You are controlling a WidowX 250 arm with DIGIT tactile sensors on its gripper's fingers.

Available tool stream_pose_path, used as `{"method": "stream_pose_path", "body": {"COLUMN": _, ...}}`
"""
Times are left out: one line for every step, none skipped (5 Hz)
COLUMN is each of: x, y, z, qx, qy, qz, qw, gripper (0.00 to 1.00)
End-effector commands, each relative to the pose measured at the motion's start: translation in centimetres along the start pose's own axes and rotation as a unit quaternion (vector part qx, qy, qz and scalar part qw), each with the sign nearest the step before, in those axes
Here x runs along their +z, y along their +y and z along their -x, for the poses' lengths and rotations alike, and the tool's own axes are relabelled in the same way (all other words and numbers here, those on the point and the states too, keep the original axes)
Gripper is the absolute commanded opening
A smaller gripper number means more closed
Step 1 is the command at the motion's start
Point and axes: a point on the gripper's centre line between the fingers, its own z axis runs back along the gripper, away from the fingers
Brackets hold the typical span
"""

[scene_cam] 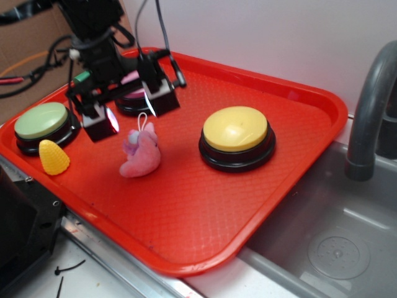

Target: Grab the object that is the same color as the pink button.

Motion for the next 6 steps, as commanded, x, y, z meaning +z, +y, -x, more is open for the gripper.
{"method": "stream_pose_path", "body": {"x": -2.8, "y": -0.3, "z": 0.7, "qx": -0.009, "qy": 0.013, "qz": -0.009, "qw": 1.000, "gripper": 1.00}}
{"method": "stream_pose_path", "body": {"x": -3.1, "y": -0.3, "z": 1.0, "qx": -0.021, "qy": 0.010, "qz": -0.012, "qw": 1.000, "gripper": 0.00}}
{"method": "stream_pose_path", "body": {"x": -1.8, "y": -0.8, "z": 0.5, "qx": -0.090, "qy": 0.038, "qz": -0.005, "qw": 0.995, "gripper": 0.00}}
{"method": "stream_pose_path", "body": {"x": 1.5, "y": -1.5, "z": -0.5, "qx": -0.203, "qy": 0.062, "qz": -0.027, "qw": 0.977, "gripper": 0.00}}
{"method": "stream_pose_path", "body": {"x": 5.9, "y": -2.3, "z": -0.7, "qx": -0.313, "qy": 0.050, "qz": -0.039, "qw": 0.948, "gripper": 0.00}}
{"method": "stream_pose_path", "body": {"x": 10.4, "y": -2.9, "z": -0.7, "qx": -0.393, "qy": 0.058, "qz": -0.048, "qw": 0.916, "gripper": 0.00}}
